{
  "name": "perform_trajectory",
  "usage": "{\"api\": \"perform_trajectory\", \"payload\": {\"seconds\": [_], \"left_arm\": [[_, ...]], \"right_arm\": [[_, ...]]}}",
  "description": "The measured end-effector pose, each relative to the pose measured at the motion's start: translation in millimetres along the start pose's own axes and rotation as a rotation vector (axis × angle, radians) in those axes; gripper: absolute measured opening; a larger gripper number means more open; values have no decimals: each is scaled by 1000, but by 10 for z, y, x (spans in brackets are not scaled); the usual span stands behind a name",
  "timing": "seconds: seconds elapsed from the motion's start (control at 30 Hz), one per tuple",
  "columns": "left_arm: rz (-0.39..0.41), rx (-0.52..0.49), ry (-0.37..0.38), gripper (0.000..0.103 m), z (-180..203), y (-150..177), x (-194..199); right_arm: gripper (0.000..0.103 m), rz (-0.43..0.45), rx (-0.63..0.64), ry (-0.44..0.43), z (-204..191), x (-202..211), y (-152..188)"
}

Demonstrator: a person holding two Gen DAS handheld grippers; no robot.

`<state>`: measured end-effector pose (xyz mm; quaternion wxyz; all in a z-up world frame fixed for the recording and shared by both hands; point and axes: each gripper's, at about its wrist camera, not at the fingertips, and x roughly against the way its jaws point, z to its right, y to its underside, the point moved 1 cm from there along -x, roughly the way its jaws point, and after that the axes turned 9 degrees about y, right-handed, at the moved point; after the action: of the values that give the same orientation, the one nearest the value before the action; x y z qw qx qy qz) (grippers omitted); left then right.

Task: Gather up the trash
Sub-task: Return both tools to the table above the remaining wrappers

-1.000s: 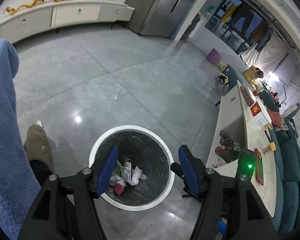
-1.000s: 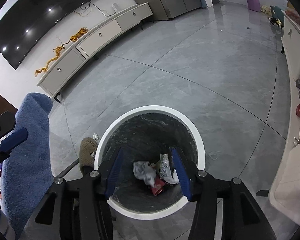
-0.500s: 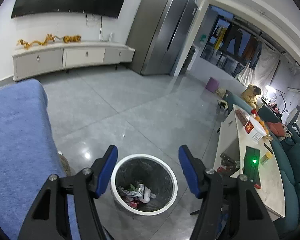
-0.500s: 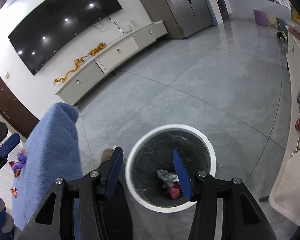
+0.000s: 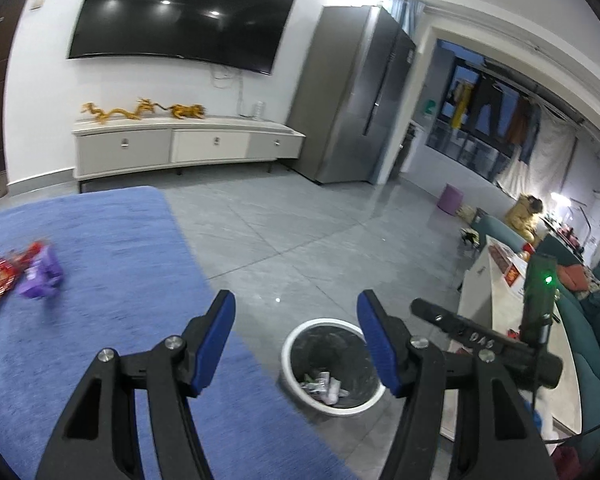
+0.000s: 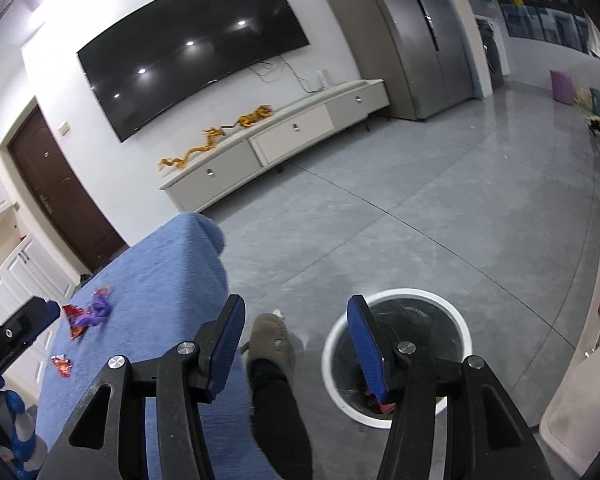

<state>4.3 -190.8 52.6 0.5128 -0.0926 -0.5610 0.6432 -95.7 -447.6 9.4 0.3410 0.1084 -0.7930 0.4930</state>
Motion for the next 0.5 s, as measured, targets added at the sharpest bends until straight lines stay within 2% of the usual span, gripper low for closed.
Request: {"api": "perform_trajectory", "payload": {"seconds": [0.23,0.5], "left_arm": [[52,82,-81,61,-518,146,520],[84,190,-203,61,-1222,414,960]], "right_arm": [[52,2,78,-42,-448,80,61],[54,-26,168,-93,-1022,-34,142]]}}
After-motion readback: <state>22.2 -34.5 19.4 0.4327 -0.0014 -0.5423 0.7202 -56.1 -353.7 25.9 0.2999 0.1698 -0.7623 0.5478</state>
